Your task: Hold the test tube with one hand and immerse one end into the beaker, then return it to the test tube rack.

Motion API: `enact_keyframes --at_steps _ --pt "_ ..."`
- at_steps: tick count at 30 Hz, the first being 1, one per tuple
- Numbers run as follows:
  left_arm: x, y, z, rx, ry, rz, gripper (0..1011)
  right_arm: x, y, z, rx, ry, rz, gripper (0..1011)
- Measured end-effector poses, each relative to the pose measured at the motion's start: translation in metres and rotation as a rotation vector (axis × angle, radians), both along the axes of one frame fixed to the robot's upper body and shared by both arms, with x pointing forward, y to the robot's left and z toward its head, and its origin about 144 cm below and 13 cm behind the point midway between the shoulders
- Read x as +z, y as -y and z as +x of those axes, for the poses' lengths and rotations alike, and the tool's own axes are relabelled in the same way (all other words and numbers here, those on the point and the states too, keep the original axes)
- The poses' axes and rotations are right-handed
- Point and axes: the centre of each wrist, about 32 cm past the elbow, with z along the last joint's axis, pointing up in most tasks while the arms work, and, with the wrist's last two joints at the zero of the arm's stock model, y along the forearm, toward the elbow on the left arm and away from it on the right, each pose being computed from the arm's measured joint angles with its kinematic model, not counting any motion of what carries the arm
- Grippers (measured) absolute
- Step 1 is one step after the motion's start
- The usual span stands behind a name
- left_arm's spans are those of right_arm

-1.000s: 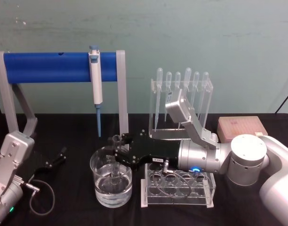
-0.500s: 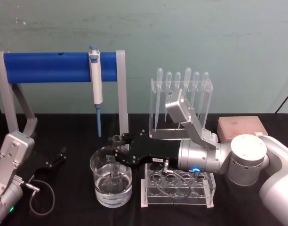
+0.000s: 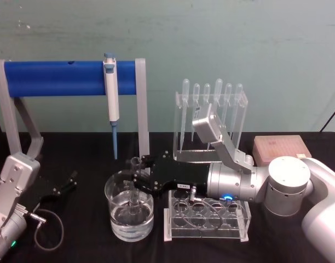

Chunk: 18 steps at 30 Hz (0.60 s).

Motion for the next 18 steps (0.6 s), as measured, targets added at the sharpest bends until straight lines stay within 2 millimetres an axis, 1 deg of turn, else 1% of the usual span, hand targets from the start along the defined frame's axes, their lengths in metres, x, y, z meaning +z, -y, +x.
enact_keyframes --at_steps 18 --pt "0.0000 0.0000 0.0000 0.000 0.000 0.000 1000 0.0000 0.0000 0.0000 0.000 0.000 0.000 228"
